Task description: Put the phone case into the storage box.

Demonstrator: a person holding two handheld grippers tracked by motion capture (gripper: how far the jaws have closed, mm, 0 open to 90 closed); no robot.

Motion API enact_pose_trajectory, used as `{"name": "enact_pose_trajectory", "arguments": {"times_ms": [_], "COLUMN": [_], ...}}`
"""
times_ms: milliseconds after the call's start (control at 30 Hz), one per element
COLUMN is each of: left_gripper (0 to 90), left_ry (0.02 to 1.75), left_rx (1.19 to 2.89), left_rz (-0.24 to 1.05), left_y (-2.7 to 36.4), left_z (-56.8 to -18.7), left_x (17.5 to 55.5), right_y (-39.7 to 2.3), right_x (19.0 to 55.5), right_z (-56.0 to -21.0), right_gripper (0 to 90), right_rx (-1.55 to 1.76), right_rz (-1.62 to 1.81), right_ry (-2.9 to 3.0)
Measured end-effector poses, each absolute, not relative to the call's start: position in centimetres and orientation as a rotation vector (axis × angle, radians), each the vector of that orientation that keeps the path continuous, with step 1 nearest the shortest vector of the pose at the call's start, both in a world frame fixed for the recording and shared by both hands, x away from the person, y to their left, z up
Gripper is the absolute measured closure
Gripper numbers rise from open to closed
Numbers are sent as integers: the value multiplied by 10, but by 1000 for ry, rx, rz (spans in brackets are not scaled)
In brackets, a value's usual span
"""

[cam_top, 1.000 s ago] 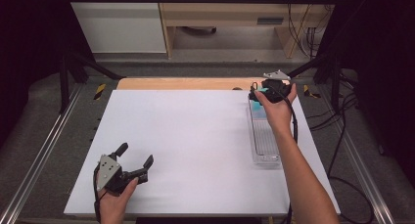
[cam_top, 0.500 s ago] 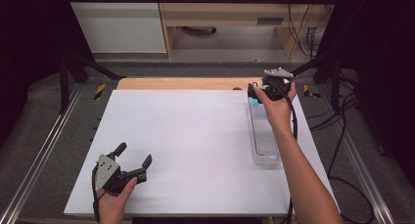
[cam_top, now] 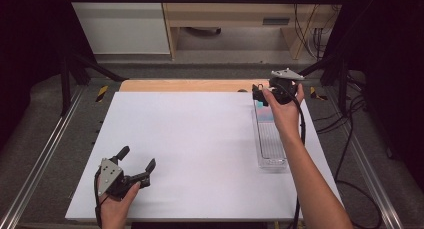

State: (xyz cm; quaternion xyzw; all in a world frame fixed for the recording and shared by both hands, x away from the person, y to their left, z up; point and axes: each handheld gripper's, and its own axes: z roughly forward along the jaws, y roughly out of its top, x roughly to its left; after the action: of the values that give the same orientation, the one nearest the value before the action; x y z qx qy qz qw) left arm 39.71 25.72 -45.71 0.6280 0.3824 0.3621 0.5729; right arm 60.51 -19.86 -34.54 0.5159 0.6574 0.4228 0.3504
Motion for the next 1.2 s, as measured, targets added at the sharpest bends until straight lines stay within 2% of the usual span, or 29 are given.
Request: {"name": "enact_pose_trajectory", "arguments": {"times_ms": [1200], "left_gripper": [26], "left_ry": [904], "left_rx": [1466], "left_rz": [838], "left_y": [259], "left_z": [-457], "left_x": [397], "right_y": [-189], "right_x": [576], "right_z": [-316], "right_gripper": [38], "right_rx": [1268], "right_rz": [1277], "right_ry": [1676]}}
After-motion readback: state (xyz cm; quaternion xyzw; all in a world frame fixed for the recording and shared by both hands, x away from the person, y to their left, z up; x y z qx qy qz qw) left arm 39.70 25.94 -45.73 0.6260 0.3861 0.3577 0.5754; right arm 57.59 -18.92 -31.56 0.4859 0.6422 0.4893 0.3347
